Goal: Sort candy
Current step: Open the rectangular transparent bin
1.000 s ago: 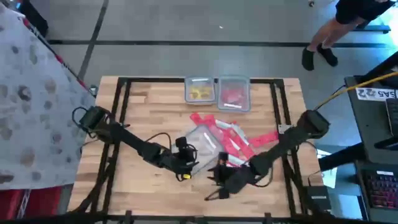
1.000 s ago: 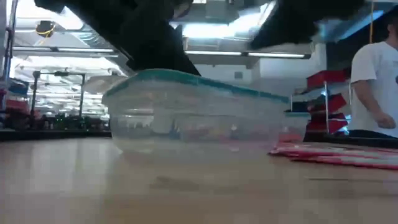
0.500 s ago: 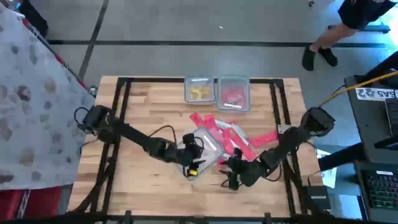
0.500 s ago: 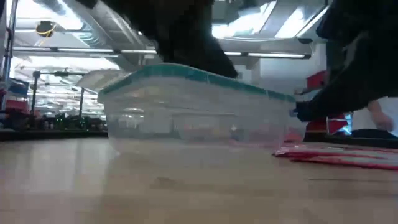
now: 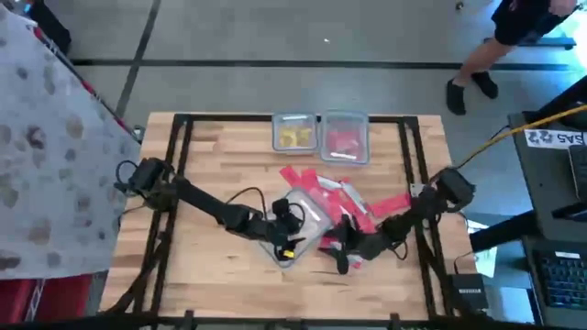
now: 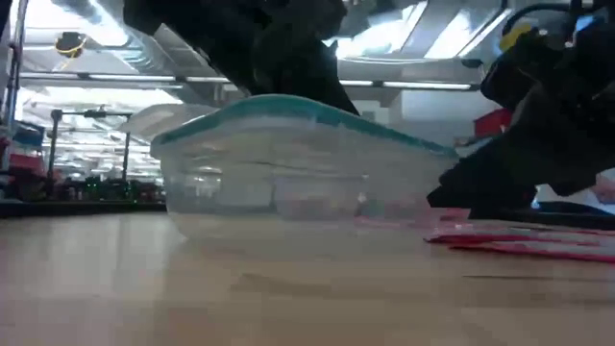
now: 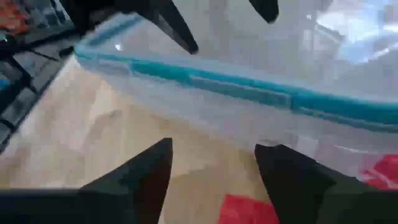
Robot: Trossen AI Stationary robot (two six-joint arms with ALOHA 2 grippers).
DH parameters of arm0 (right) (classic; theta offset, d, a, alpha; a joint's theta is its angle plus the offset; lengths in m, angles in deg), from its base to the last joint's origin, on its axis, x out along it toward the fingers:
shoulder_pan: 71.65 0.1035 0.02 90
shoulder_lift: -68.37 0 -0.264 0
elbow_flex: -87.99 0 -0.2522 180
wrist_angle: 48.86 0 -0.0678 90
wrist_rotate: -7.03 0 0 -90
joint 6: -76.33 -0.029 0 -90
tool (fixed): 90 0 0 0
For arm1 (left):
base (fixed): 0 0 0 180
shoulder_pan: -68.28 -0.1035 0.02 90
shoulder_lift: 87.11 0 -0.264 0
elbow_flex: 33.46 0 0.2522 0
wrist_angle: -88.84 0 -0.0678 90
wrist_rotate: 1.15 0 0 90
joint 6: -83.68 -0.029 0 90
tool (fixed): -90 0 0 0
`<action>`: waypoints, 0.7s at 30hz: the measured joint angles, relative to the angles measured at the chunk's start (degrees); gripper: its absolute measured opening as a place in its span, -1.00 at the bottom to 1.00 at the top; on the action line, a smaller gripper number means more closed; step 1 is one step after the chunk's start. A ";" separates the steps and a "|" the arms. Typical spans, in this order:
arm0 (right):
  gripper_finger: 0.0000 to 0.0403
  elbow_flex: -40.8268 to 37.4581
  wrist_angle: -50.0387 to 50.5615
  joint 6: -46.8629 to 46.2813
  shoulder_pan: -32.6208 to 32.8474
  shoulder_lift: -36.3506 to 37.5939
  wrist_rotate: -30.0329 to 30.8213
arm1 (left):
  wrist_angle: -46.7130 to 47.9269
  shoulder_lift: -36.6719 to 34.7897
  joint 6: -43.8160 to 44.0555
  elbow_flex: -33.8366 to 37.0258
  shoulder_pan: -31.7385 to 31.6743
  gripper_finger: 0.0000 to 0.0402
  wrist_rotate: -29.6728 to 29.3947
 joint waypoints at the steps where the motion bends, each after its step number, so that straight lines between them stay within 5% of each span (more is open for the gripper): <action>1: 0.09 0.03 -0.68 0.14 0.00 -0.69 0.53 | 0.16 0.00 0.01 0.02 -0.01 0.18 0.09; 13: 0.09 -6.37 -11.35 -1.78 -0.46 -2.06 3.46 | -2.33 -0.02 1.74 2.64 0.68 0.18 0.01; 21: 0.09 -4.63 -12.01 2.48 -4.53 -2.28 -6.40 | -3.47 -0.09 0.58 3.26 0.76 0.18 0.30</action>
